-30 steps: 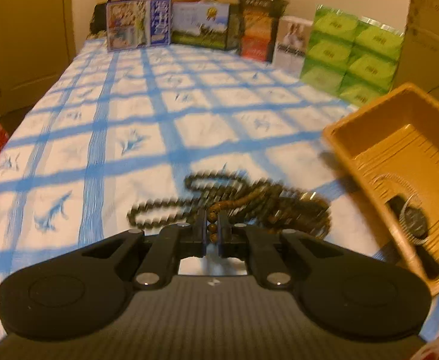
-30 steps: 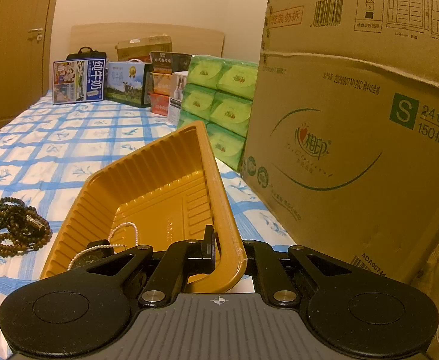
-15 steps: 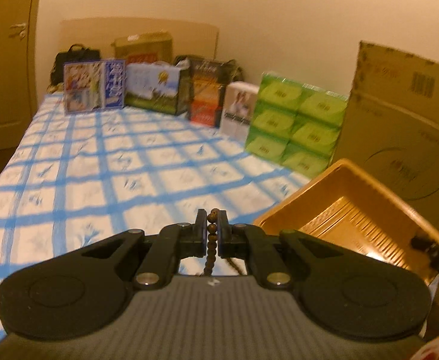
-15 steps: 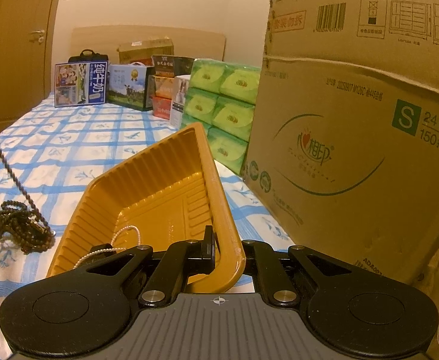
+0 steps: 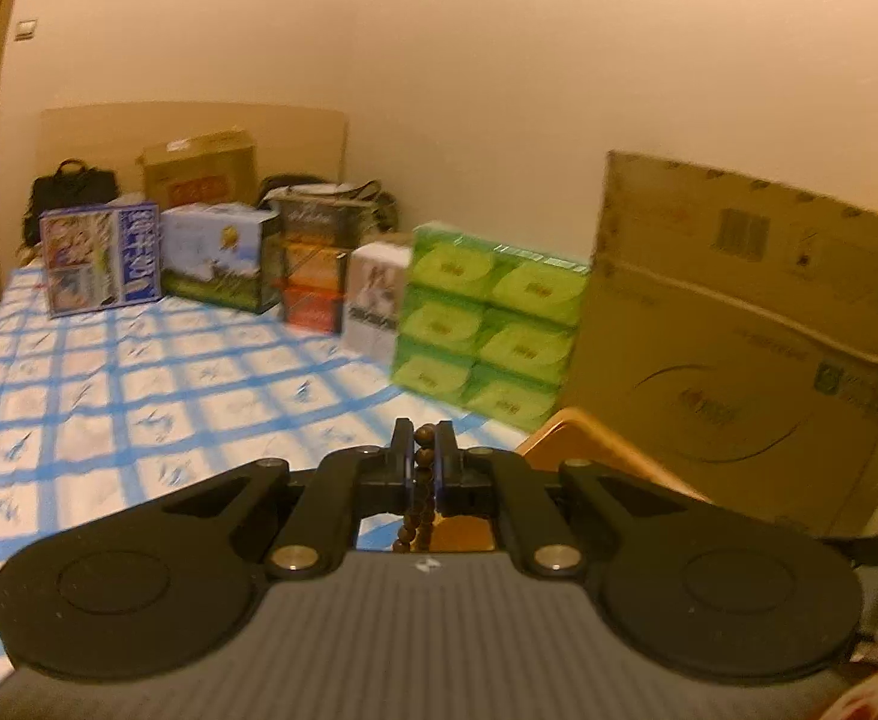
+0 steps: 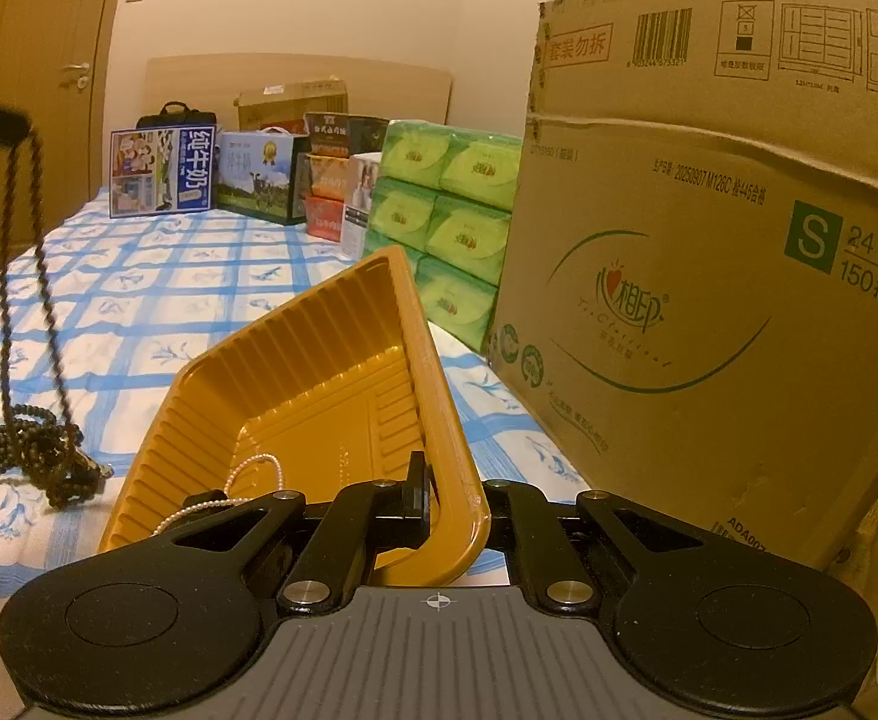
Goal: Organize jewelry
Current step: 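Lift the dark bead strand and carry it over the orange tray, then open the left tool to drop the bead strand into the tray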
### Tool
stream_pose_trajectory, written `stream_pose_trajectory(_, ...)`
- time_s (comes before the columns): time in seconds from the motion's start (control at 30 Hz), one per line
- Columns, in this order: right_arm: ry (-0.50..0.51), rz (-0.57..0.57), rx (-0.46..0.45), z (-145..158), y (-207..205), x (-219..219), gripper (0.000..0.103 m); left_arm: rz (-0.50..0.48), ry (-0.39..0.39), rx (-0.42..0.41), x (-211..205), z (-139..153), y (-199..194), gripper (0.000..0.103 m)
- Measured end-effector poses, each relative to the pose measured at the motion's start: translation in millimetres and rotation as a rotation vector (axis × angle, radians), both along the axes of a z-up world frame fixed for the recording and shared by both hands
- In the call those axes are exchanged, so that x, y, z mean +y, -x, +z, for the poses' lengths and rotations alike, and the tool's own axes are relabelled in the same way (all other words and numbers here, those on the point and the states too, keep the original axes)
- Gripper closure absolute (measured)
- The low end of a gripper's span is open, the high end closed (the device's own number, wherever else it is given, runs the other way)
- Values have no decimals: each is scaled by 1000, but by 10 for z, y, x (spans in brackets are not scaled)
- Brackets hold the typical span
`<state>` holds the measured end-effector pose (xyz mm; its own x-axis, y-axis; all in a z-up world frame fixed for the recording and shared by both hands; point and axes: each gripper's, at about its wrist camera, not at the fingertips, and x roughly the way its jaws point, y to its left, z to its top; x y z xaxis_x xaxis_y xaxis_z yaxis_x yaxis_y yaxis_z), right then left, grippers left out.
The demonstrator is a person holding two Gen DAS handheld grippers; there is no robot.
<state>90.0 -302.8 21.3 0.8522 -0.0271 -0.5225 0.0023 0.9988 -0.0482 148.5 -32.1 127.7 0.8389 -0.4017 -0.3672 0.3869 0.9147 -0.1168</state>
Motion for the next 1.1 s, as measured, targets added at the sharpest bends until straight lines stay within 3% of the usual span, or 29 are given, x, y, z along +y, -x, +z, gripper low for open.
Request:
stream_pose_trajectory(0.33,-4,3,-5,11,-4,-6,97,-127,46,-20,-446,198,-19,98)
stream_pose_trajectory(0.73,-19,-2,-2,-12,-8,-31,97,-252,10,174,-971,-455,-129,98)
stream_pose_trajectory(1.0,-24,-6,0,-31,-4,-45,97,-272,-1,227,-1027,-614,-165,98)
stream_pose_trajectory(1.1,-23,-6,-1,-31,-1,-46,97,-254,0,239,-1004,-634,-175,87)
